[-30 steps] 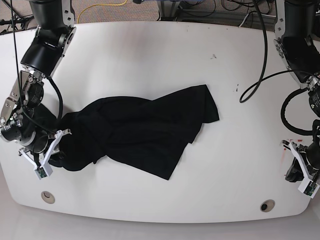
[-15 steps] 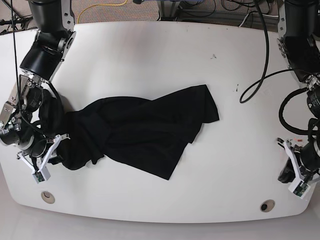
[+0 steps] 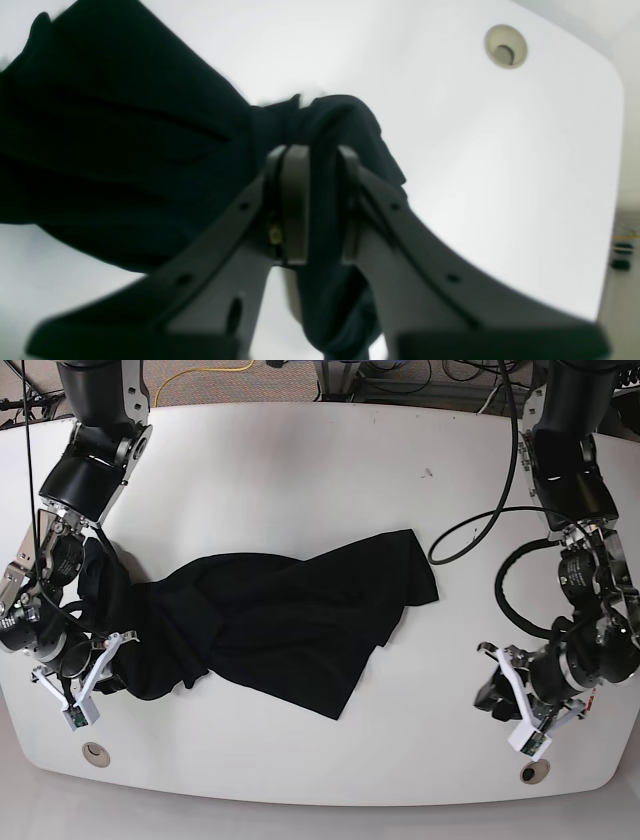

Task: Fold the T-shirt properly
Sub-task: 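Release the shirt with the left gripper and move it back over the table, then drag the shirt end with the right gripper toward the table edge, then open the right gripper and regrasp the shirt end, then move the left gripper to the shirt corner and grasp it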

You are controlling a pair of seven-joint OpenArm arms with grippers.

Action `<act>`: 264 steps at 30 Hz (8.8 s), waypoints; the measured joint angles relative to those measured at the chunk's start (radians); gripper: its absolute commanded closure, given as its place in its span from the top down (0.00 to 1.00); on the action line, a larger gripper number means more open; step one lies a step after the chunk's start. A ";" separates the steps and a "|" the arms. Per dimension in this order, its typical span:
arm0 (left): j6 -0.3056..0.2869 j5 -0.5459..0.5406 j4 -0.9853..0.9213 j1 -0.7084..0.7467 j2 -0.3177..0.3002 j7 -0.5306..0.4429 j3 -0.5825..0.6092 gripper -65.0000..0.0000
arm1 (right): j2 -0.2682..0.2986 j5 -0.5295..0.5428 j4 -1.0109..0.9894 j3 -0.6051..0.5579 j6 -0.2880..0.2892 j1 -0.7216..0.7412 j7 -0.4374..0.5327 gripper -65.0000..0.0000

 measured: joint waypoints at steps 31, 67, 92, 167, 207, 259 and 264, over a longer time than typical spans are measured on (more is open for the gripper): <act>0.000 0.044 -0.031 0.133 0.016 -0.008 -0.067 0.36 | -0.082 -0.020 0.032 0.058 -0.001 -0.118 0.048 0.16; 0.000 0.045 -0.032 0.143 0.016 -0.005 -0.066 0.36 | -0.022 -0.184 -0.060 0.193 -0.007 -0.360 0.211 0.64; 0.000 0.041 -0.032 0.143 0.016 -0.005 -0.064 0.36 | 0.007 -0.180 -0.243 0.190 -0.080 -0.433 0.495 0.63; 0.000 0.038 -0.032 0.171 -0.003 -0.008 -0.033 0.36 | 0.065 -0.181 -0.266 0.248 -0.069 -0.379 0.481 0.63; 0.000 0.041 -0.033 0.171 -0.004 -0.008 -0.033 0.36 | 0.095 -0.181 -0.537 0.248 -0.072 -0.362 0.718 0.00; 0.042 0.192 -0.433 0.254 0.173 -0.286 -0.036 0.87 | 0.002 -0.181 -0.020 0.252 -0.076 -0.511 0.498 0.00; 0.019 0.188 -0.433 0.260 0.172 -0.293 -0.036 0.84 | 0.002 -0.181 -0.020 0.252 -0.076 -0.510 0.497 0.00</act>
